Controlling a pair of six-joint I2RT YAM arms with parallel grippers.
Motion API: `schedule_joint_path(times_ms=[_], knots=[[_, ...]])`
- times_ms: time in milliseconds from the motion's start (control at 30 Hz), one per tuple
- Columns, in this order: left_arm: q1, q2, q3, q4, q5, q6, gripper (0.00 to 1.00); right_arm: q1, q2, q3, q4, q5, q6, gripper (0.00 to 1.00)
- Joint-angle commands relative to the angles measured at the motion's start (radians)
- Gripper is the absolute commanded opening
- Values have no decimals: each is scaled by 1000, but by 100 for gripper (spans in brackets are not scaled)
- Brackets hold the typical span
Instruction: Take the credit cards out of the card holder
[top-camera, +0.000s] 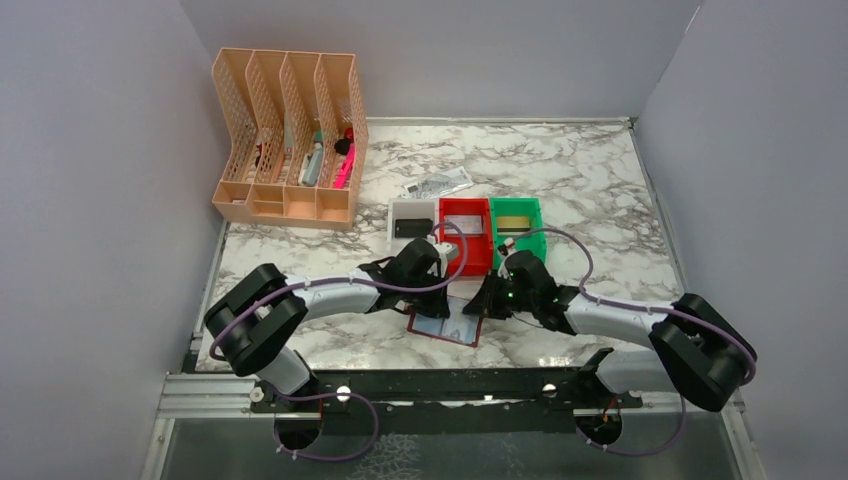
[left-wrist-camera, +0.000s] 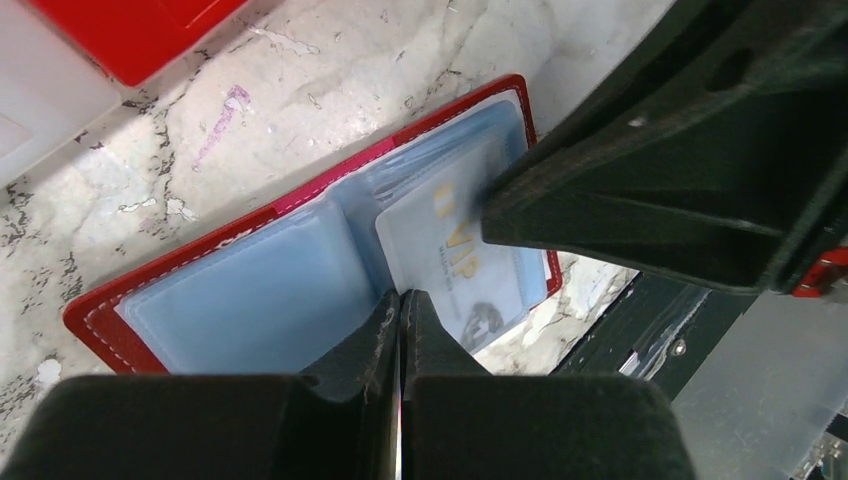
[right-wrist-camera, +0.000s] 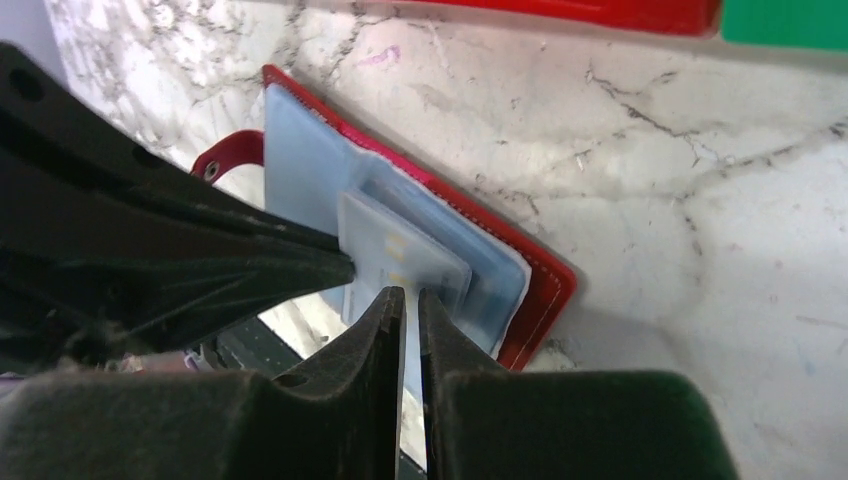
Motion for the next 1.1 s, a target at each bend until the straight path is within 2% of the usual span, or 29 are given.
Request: schedule_joint_path(times_ms=[0,200,400,867,1067], knots=[[-5,18,21,-33,10,37,5,0,99,42,-5,38,11,14],[-5,23,-6,-16,9,-19,17,-1,92,-21,-29,99,53,12],[-5,-7,-78,49,15,-110,33,0,71,-55,2,80,75,12],[-4,-111,-214,142,53,-217,29,-1,50,-55,-2,71,73,11],[-4,-73,-219,226,65,-249,19,-1,54,-61,17,61,77,12]])
